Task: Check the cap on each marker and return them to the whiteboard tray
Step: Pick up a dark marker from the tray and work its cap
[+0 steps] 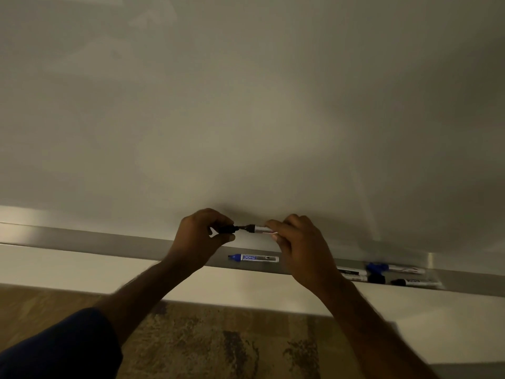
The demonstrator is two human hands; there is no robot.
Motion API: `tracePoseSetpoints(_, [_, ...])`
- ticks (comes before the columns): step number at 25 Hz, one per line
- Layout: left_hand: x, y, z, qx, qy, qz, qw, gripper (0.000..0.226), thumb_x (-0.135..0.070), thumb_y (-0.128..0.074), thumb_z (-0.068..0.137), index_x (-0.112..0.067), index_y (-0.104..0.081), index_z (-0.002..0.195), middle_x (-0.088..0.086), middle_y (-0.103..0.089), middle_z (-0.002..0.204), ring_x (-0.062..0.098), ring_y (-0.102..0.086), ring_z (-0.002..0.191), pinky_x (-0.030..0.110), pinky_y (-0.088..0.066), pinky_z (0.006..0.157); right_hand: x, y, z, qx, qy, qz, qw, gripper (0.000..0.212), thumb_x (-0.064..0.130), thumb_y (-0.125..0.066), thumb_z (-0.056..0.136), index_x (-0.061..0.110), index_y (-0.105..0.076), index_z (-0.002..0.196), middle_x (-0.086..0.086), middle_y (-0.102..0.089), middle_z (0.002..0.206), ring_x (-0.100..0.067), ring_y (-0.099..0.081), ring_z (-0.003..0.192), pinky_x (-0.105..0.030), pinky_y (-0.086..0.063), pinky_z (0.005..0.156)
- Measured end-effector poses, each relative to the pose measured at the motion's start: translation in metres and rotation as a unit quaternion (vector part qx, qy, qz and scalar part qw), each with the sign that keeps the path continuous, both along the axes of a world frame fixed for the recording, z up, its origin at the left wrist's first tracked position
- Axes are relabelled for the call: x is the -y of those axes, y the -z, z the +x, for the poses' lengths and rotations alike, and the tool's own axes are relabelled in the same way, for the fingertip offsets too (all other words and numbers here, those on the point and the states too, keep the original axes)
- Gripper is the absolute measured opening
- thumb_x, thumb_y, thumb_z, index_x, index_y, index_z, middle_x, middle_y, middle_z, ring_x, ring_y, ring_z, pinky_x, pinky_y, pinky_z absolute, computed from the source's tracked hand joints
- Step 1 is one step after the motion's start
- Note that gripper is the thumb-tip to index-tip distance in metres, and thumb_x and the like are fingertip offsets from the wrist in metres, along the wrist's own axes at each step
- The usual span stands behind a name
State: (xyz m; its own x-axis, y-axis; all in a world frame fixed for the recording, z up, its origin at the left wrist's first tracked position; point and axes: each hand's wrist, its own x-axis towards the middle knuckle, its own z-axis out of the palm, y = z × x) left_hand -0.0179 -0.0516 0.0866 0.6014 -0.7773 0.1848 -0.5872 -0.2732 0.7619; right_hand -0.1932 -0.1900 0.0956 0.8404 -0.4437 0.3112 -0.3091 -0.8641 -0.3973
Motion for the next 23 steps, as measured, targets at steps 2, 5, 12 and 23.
tracePoseSetpoints(2, [0.002,-0.005,-0.004,0.011,0.014,0.009,1.000,0.023,-0.014,-0.081,0.069,-0.021,-0.071,0.089,-0.008,-0.068,0.083,0.004,-0.063,0.075,0.013,-0.043,0.062,-0.002,-0.003,-0.002,0.000,-0.008,-0.003,1.000,0.026,0.011,-0.059,0.091,0.015,-0.064,0.116,-0.011,-0.061,0.088,-0.024,-0.052,0.084,-0.037,-0.046,0.068])
tracePoseSetpoints(5, [0.005,-0.011,-0.009,0.022,0.031,0.006,0.999,0.023,-0.013,-0.081,0.070,-0.020,-0.073,0.090,-0.008,-0.067,0.086,0.002,-0.061,0.075,0.009,-0.039,0.062,-0.003,-0.008,-0.004,-0.002,-0.018,-0.004,1.000,0.026,0.009,-0.060,0.090,0.015,-0.064,0.115,-0.010,-0.061,0.087,-0.024,-0.051,0.083,-0.035,-0.044,0.067])
tracePoseSetpoints(12, [0.004,-0.019,-0.019,-0.011,0.057,0.034,0.998,0.019,-0.016,-0.071,0.081,-0.021,-0.071,0.100,-0.008,-0.070,0.088,0.004,-0.062,0.077,0.012,-0.044,0.066,0.002,-0.011,-0.012,0.029,-0.029,0.112,0.993,0.025,0.014,-0.060,0.091,0.008,-0.063,0.115,-0.010,-0.066,0.101,-0.019,-0.054,0.092,-0.024,-0.039,0.079])
tracePoseSetpoints(23, [-0.002,-0.025,-0.025,0.044,0.071,0.026,0.996,0.018,-0.006,-0.065,0.085,-0.013,-0.073,0.099,0.000,-0.068,0.077,0.006,-0.057,0.064,0.013,-0.041,0.058,-0.001,-0.012,-0.001,0.037,-0.051,0.131,0.989,0.018,0.015,-0.060,0.091,0.010,-0.068,0.107,-0.004,-0.061,0.073,-0.014,-0.050,0.065,-0.021,-0.040,0.058])
